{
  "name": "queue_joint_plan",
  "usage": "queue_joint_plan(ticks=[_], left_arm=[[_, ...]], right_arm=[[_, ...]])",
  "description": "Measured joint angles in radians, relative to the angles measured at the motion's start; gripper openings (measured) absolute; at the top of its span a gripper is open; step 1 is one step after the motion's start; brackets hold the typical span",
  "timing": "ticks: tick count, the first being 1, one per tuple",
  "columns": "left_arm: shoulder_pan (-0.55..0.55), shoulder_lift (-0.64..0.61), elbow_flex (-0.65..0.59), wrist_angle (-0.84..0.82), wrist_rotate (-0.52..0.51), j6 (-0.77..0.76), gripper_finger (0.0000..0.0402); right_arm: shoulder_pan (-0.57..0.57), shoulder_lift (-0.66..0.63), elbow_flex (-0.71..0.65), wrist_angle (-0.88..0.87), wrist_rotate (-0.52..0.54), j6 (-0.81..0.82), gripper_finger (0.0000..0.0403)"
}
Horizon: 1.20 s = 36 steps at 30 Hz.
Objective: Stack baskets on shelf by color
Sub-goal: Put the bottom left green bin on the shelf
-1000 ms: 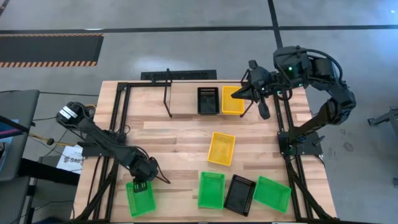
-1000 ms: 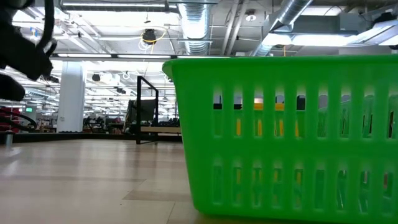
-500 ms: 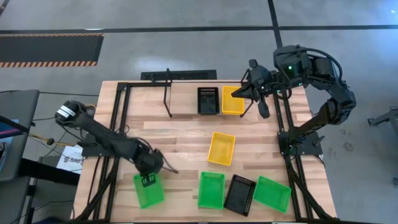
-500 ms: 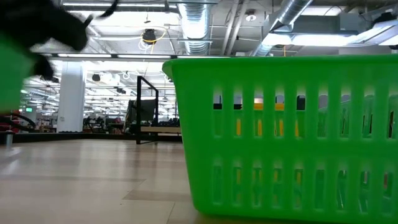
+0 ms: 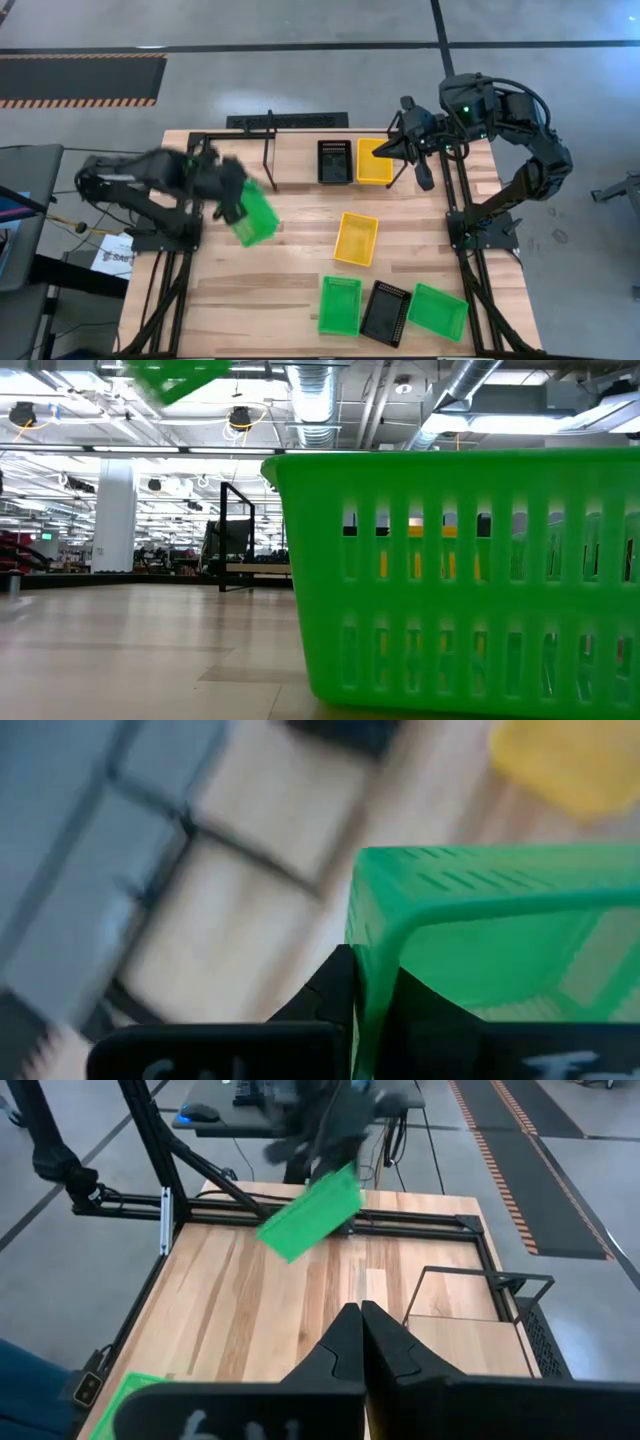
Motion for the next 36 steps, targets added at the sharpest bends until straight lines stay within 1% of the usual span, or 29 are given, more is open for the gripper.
queue_joint_plan(ticks=[4, 6, 7, 9, 12, 13, 14, 16, 18, 20, 24, 26, 32, 36], left_arm=[[0.183, 0.084, 0.219, 0.069, -0.015, 0.330, 0.0000], [0.279, 0.152, 0.322, 0.065, -0.003, 0.463, 0.0000], [0.326, 0.187, 0.370, 0.069, 0.019, 0.530, 0.0000], [0.419, 0.258, 0.457, 0.073, 0.123, 0.659, 0.0000], [0.526, 0.372, 0.559, 0.090, 0.348, 0.842, 0.0000], [0.549, 0.414, 0.585, 0.092, 0.396, 0.892, 0.0000], [0.564, 0.455, 0.611, 0.093, 0.423, 0.937, 0.0000], [0.591, 0.533, 0.654, 0.089, 0.437, 1.011, 0.0000], [0.607, 0.603, 0.684, 0.081, 0.437, 1.057, 0.0000], [0.626, 0.660, 0.673, 0.058, 0.435, 1.089, 0.0000], [0.658, 0.774, 0.669, 0.000, 0.437, 1.100, 0.0000], [0.671, 0.818, 0.669, 0.007, 0.438, 1.104, 0.0000], [0.680, 0.884, 0.669, 0.076, 0.448, 1.133, 0.0000], [0.701, 0.910, 0.669, 0.085, 0.451, 1.133, 0.0000]], right_arm=[[0.000, -0.006, 0.000, 0.010, 0.000, 0.000, 0.0006], [0.000, -0.014, 0.001, 0.012, 0.000, 0.003, 0.0006], [0.000, -0.018, 0.001, 0.015, 0.000, 0.011, 0.0006], [0.000, -0.026, 0.000, 0.014, 0.000, 0.018, 0.0006], [0.000, -0.038, 0.000, 0.021, 0.000, 0.019, 0.0006], [0.000, -0.042, 0.000, 0.021, 0.000, 0.019, 0.0006], [0.000, -0.046, 0.000, 0.024, 0.000, 0.019, 0.0006], [0.000, -0.055, 0.000, 0.021, 0.001, 0.024, 0.0006], [0.000, -0.058, 0.000, 0.023, 0.001, 0.035, 0.0006], [0.000, -0.065, 0.000, 0.011, 0.001, 0.047, 0.0006], [0.000, -0.074, 0.000, -0.005, 0.001, 0.061, 0.0006], [0.000, -0.074, 0.000, -0.012, 0.001, 0.061, 0.0006], [0.000, -0.073, 0.000, -0.042, 0.001, 0.061, 0.0006], [0.000, -0.071, 0.000, -0.046, 0.001, 0.061, 0.0006]])
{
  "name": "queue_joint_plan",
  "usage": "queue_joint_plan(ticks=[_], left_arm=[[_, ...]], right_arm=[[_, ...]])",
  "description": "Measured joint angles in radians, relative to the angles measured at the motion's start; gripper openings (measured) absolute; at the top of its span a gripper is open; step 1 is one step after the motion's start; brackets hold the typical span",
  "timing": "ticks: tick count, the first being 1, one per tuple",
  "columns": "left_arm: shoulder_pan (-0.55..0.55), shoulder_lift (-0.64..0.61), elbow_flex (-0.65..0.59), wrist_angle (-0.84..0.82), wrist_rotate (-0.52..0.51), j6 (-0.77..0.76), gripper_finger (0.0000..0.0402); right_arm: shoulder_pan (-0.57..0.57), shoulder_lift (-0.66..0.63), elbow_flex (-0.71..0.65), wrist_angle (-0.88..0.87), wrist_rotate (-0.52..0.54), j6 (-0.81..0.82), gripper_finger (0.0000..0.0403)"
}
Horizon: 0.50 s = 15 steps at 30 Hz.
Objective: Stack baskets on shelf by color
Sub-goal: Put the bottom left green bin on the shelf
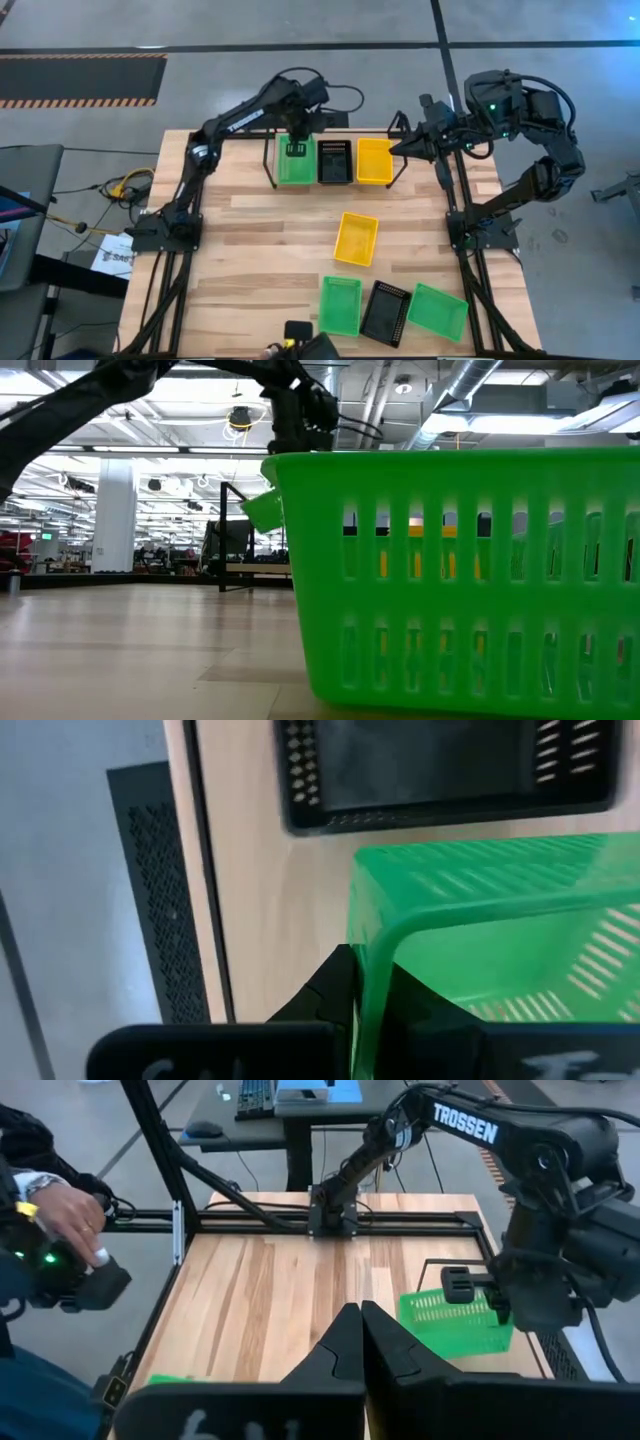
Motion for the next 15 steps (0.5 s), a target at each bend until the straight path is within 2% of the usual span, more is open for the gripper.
queue_joint_plan(ticks=[15], left_arm=[[0.048, 0.067, -0.010, 0.055, -0.005, 0.016, 0.0000]], right_arm=[[0.000, 0.000, 0.000, -0.006, 0.000, -0.007, 0.0006]])
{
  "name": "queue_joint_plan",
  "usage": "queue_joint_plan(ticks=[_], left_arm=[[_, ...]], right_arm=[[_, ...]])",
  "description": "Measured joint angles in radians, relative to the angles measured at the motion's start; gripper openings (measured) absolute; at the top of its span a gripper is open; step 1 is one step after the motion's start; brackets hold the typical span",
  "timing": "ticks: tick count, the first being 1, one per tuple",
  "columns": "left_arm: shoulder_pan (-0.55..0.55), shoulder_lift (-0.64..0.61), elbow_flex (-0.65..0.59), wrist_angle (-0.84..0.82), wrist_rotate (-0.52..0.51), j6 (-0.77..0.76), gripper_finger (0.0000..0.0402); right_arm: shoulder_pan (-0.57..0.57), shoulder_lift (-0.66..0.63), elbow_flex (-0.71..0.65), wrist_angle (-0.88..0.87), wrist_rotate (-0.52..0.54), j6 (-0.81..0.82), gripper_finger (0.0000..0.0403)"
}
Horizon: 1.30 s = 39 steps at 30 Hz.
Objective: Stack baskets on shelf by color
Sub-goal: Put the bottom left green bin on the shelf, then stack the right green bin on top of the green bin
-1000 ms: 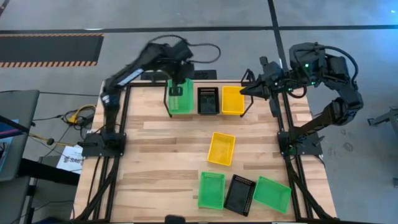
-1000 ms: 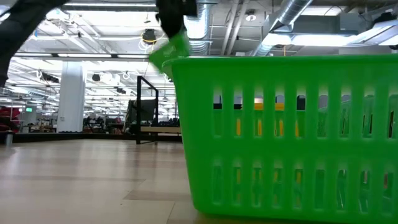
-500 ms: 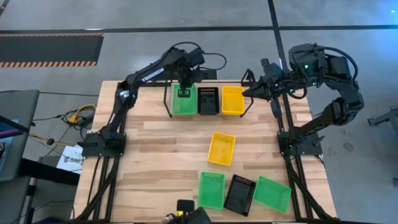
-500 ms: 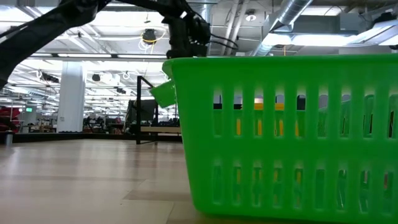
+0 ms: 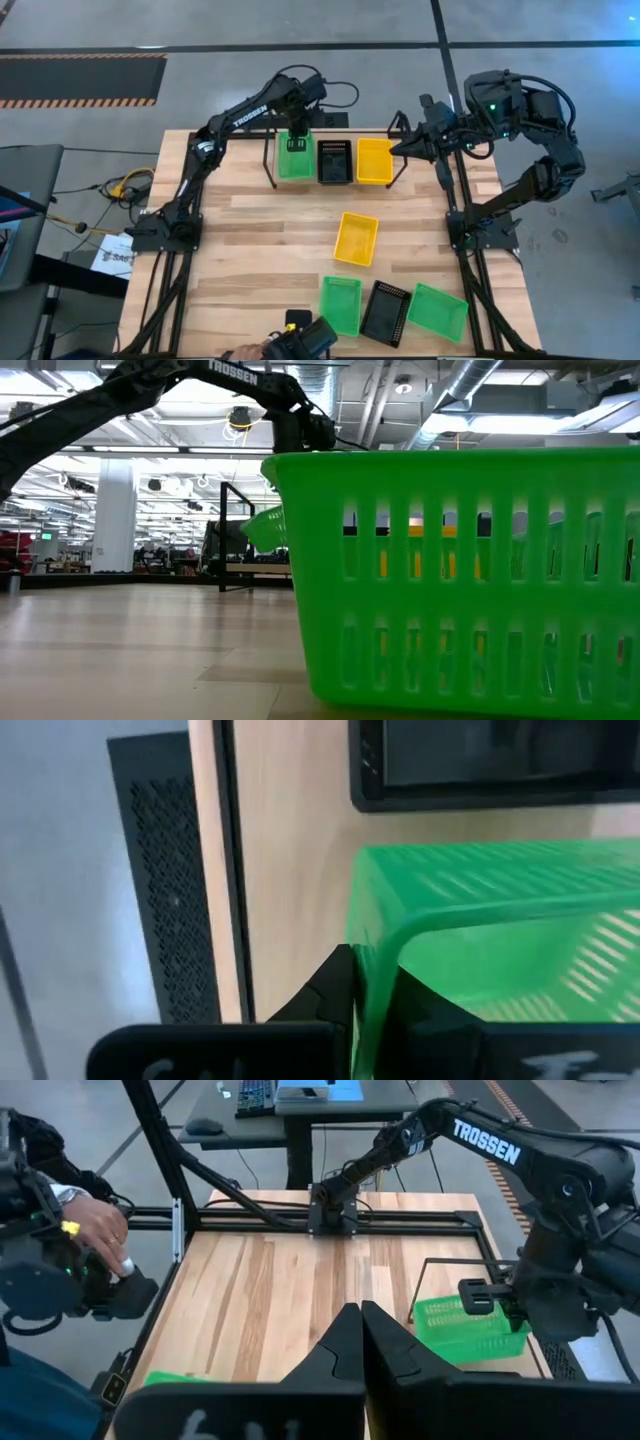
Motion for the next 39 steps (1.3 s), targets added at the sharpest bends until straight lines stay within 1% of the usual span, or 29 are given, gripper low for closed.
queue_joint_plan(ticks=[11, 26, 29, 32, 36, 39], left_arm=[[-0.009, 0.096, 0.000, -0.024, -0.028, 0.017, 0.0000], [-0.014, 0.097, 0.004, 0.032, -0.018, 0.017, 0.0005], [-0.014, 0.097, 0.004, 0.031, -0.008, 0.016, 0.0022], [-0.014, 0.097, 0.004, 0.032, -0.012, 0.007, 0.0052], [-0.014, 0.097, 0.006, 0.028, -0.048, -0.030, 0.0094], [-0.014, 0.094, 0.024, 0.013, -0.072, -0.090, 0.0119]], right_arm=[[0.000, 0.000, 0.000, -0.004, 0.000, 0.000, 0.0006], [0.000, 0.000, 0.000, -0.004, 0.000, 0.000, 0.0006], [0.000, 0.000, 0.000, -0.004, 0.000, 0.000, 0.0006], [0.000, 0.000, 0.000, -0.004, -0.001, 0.000, 0.0006], [0.000, 0.000, 0.000, -0.004, -0.001, 0.000, 0.0006], [0.000, 0.000, 0.000, -0.004, -0.001, -0.001, 0.0006]])
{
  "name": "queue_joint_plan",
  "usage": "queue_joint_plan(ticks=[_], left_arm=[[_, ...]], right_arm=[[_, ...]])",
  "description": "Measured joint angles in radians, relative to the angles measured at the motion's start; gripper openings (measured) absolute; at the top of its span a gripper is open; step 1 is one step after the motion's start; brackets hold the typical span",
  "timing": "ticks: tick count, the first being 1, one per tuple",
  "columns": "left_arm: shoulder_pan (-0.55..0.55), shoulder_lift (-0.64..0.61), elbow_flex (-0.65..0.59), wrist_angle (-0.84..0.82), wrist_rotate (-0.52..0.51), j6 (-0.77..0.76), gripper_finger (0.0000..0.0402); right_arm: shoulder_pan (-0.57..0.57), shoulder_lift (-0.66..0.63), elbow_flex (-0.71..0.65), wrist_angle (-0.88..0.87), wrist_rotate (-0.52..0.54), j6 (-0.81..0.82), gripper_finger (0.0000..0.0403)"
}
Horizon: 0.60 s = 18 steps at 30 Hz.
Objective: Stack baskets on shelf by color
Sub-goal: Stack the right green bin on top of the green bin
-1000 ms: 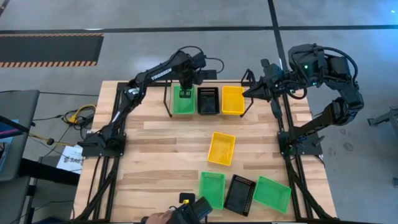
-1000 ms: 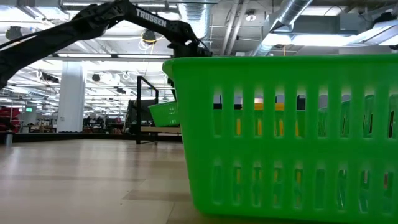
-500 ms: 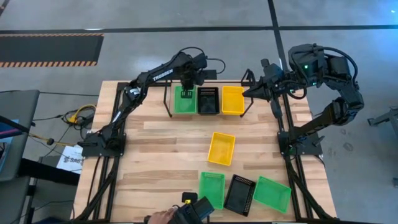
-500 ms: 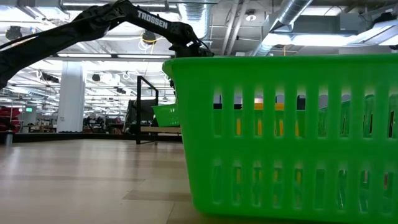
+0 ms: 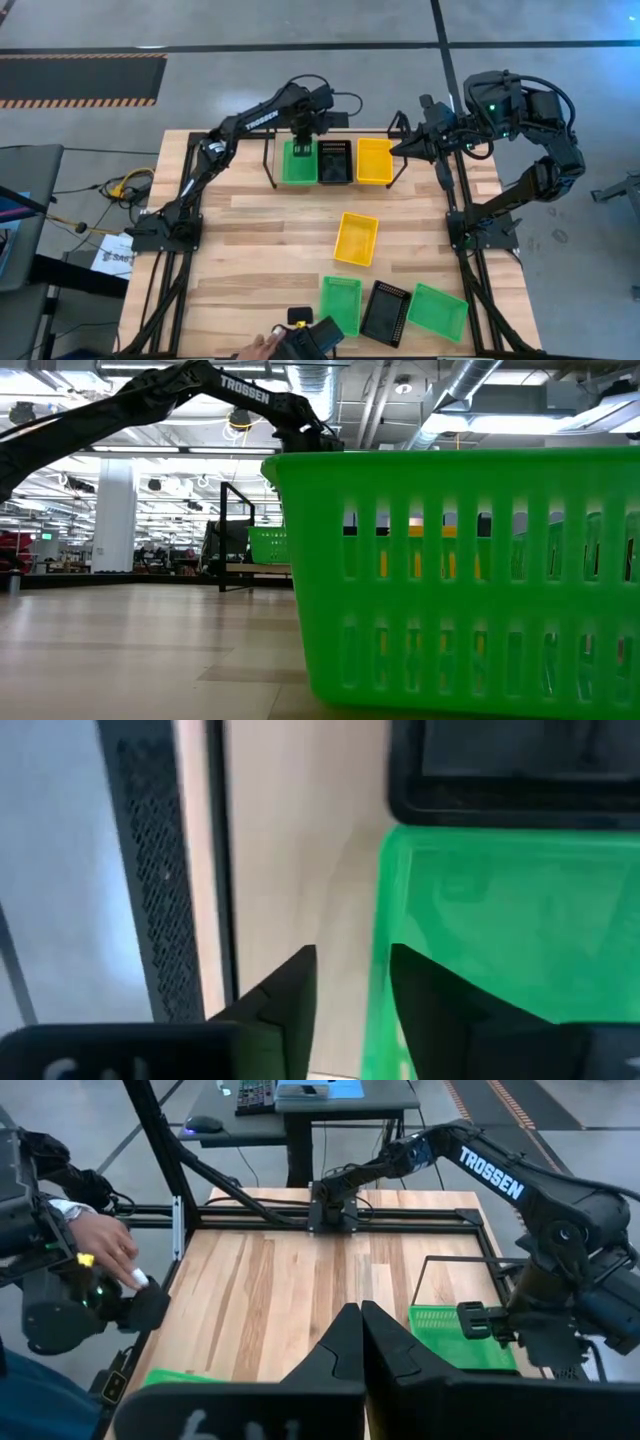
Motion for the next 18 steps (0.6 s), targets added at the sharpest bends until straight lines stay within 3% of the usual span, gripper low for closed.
queue_joint_plan(ticks=[9, 18], left_arm=[[-0.005, -0.183, -0.002, -0.070, 0.008, -0.126, 0.0139], [-0.102, -0.573, 0.000, 0.014, 0.086, -0.293, 0.0139]], right_arm=[[-0.014, 0.000, 0.000, -0.028, -0.001, -0.016, 0.0006], [-0.062, 0.067, 0.001, -0.060, -0.018, 0.049, 0.0006]])
